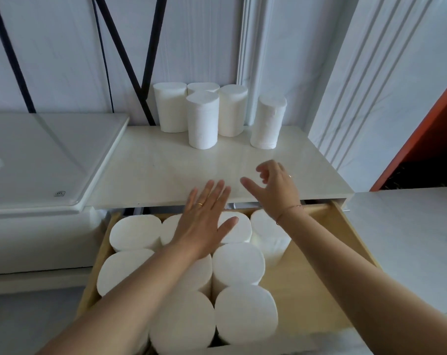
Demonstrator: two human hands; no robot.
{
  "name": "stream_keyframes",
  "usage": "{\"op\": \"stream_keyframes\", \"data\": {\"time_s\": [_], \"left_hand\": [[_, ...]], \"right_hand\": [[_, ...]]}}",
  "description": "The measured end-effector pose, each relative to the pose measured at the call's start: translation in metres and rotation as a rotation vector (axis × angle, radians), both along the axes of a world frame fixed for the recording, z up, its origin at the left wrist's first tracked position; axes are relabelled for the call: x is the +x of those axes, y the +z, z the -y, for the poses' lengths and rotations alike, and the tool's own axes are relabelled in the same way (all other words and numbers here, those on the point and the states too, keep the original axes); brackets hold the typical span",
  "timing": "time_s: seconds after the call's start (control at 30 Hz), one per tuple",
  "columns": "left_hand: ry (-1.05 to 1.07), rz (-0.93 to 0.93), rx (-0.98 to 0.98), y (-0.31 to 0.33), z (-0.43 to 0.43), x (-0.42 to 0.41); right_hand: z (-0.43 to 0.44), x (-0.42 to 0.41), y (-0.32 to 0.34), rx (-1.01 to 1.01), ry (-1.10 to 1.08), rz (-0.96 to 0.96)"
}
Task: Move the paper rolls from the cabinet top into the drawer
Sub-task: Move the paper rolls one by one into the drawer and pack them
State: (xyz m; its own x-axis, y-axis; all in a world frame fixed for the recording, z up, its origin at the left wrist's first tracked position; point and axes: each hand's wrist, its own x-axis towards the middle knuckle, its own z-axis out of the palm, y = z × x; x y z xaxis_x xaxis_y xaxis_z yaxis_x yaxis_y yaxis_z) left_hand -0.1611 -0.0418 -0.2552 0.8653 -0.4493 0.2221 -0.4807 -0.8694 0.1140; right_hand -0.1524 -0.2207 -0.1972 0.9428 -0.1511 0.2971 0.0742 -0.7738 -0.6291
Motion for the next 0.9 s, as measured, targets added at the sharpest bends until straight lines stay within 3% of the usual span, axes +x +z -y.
{"op": "stream_keyframes", "data": {"time_s": [0.13,0.27,0.47,0.9], "left_hand": [[0.123,-0.016,-0.016,0.006,-0.022,0.024],[0.231,0.037,0.03,0.001,-0.034,0.032],[0.231,0.057,-0.009,-0.002,-0.031,0.033],[0.227,0.085,-0.031,-0.003,-0.033,0.032]], "right_hand": [[-0.034,0.059,0.002,0.218,0.166,-0.072],[-0.052,0.124,0.0,0.316,0.162,-0.127],[-0.068,0.194,-0.002,0.498,0.157,-0.091],[-0.09,0.229,-0.003,0.531,0.146,0.001]]}}
